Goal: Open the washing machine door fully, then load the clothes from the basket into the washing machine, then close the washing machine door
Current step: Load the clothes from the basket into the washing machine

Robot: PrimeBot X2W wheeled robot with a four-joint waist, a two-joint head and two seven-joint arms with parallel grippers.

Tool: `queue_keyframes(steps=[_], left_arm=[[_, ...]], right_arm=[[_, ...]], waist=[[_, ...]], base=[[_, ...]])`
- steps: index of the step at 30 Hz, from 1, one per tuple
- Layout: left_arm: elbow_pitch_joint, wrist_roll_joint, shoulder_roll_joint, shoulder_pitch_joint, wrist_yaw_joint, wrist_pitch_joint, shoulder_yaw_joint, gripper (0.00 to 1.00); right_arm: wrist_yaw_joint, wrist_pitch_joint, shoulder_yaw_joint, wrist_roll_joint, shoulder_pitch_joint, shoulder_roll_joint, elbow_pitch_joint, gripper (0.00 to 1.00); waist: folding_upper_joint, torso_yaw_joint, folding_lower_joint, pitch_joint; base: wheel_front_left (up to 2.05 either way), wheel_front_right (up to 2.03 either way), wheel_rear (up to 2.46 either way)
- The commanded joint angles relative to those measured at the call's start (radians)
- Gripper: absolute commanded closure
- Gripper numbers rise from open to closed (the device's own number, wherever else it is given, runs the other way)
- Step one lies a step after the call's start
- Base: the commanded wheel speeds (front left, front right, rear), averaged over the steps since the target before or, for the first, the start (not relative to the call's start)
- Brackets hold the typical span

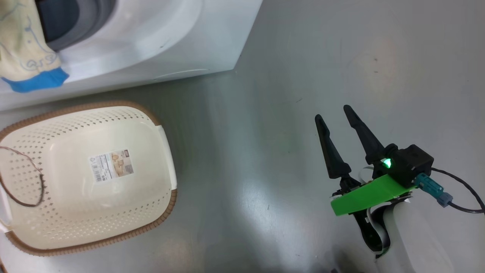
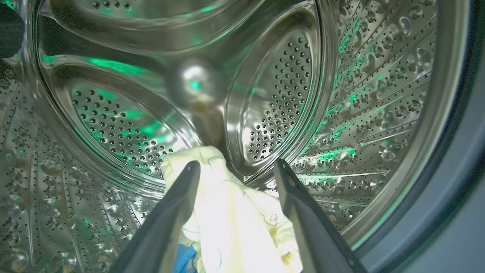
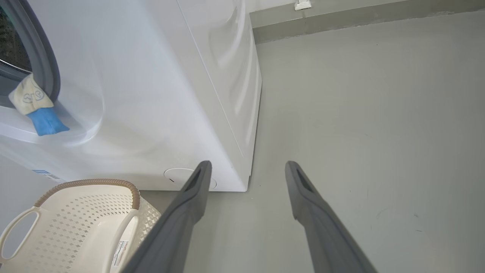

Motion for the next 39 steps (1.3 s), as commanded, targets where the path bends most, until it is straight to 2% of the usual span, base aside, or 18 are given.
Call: queue_keyframes(steps=[1,10,19,31,39], left_arm=[[-0.041,0.014,0.046,0.035,-0.003,-0.004,0.03,0.0],[-0.208,0.045,-0.009,0.212,-0.003,-0.004,0.11,0.0],[-0.322,0.08,-0.055,0.365,-0.003,-0.004,0.134,0.0],[-0.386,0.093,-0.106,0.518,-0.003,-0.004,0.188,0.0],[-0.394,0.098,-0.169,0.624,-0.003,-0.004,0.218,0.0]], right_arm=[[0.003,-0.005,0.021,-0.01,0.025,0.005,-0.018,0.0],[0.003,-0.005,0.02,-0.012,0.031,0.005,-0.016,0.0],[0.003,-0.005,0.017,-0.017,0.033,0.005,-0.017,0.0],[0.003,-0.005,0.021,-0.017,0.031,0.005,-0.015,0.0],[0.003,-0.005,0.023,-0.022,0.031,0.005,-0.01,0.0]], waist=[[0.0,0.006,0.0,-0.006],[0.0,0.022,0.0,-0.024],[0.0,0.029,0.0,-0.03],[0.0,0.034,0.0,-0.033],[0.0,0.041,0.0,-0.036]], base=[[0.0,0.0,0.0],[0.0,0.0,0.0],[0.0,0.0,0.0],[0.0,0.0,0.0],[0.0,0.0,0.0]])
